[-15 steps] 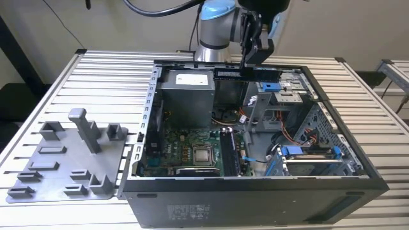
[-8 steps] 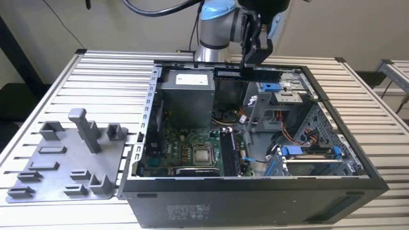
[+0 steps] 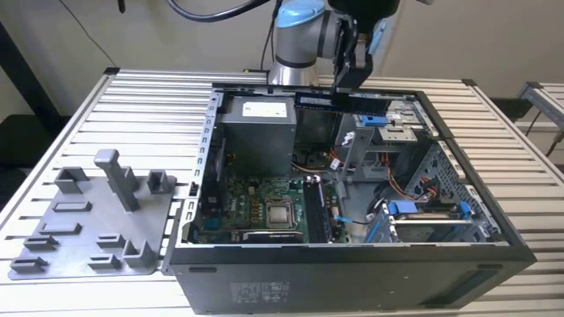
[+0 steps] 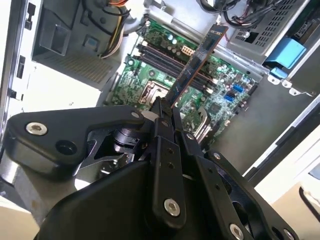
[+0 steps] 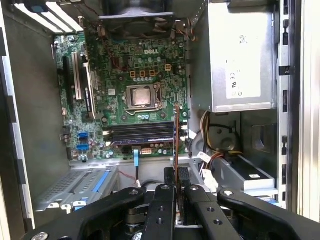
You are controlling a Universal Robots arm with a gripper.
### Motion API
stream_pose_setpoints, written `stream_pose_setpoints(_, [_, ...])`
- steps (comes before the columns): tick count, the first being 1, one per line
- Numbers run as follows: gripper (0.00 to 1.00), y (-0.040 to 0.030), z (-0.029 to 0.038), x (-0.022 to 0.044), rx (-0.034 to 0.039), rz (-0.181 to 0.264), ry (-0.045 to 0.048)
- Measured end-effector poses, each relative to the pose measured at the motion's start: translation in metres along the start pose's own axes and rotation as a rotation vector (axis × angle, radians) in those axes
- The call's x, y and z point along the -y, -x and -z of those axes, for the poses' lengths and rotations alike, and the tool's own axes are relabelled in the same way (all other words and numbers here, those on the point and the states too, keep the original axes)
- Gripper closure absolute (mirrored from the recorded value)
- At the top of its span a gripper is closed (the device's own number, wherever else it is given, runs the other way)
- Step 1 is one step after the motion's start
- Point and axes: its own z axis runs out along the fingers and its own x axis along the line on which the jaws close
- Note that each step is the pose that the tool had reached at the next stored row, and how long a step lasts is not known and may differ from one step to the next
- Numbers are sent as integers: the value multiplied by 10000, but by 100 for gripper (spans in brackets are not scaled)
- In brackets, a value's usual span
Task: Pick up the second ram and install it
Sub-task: 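Insert the second ram into the second slot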
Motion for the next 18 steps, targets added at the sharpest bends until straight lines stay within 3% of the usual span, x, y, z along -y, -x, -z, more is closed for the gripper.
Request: stream_pose_setpoints(18, [86, 0, -5, 0, -13, -1342, -35])
